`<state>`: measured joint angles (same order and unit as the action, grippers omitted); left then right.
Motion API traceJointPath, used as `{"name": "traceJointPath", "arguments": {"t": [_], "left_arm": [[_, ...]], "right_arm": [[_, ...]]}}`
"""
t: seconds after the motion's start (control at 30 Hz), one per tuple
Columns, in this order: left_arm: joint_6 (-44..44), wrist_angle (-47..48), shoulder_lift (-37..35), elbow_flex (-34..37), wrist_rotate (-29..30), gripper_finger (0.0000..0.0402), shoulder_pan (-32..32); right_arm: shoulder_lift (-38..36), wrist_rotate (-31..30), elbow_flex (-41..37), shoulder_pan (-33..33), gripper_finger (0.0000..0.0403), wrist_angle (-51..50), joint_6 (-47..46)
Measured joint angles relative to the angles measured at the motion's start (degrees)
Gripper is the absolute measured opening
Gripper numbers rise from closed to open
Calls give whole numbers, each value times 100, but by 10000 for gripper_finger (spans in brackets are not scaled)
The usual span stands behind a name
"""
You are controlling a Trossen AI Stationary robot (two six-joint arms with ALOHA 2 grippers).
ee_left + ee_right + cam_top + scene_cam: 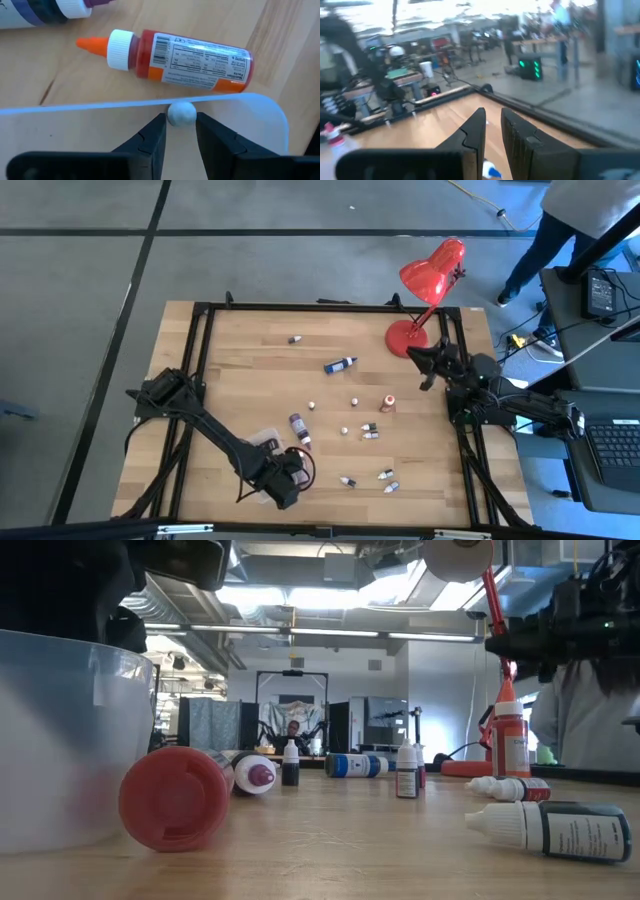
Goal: Pick & Place food coloring
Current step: Put the pink food coloring bottle into the transparent bin, then put the orange food coloring bottle into the transparent bin
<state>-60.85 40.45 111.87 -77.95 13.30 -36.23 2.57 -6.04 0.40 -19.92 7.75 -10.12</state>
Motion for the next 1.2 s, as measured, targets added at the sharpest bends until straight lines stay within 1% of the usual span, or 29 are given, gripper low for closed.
{"name": "traceJointPath", "arguments": {"t": [0.1,0.23,0.33,0.47,0.67,0.8,0.9,0.97,1.03,1.1,1.2], "left_arm": [[-103,2,0,0,1,112,0],[-137,2,0,-1,-42,132,0],[-139,-8,-41,-2,-54,149,0],[-103,-79,-199,-2,4,162,-4],[-97,-145,-587,-2,48,166,-17],[-148,-175,-941,-2,87,163,10],[-176,-205,-1243,-2,357,162,126],[14,-347,-1424,-2,643,164,241],[438,-507,-1605,-2,810,165,366],[989,-698,-1765,-2,812,166,517],[1672,-731,-1946,-2,768,165,731]], "right_arm": [[0,436,0,2,65,259,331],[0,943,0,2,65,505,244],[2,1152,72,2,65,432,115],[2,1174,289,2,65,437,141],[38,1174,821,2,65,351,298],[244,1173,1333,2,65,-158,443],[510,1174,1722,2,65,-676,310],[730,1193,1969,0,65,-1031,269],[981,1400,2197,5,65,-1401,342],[1257,1626,2446,40,65,-1643,618],[1731,1709,2915,154,65,-2018,908]]}}
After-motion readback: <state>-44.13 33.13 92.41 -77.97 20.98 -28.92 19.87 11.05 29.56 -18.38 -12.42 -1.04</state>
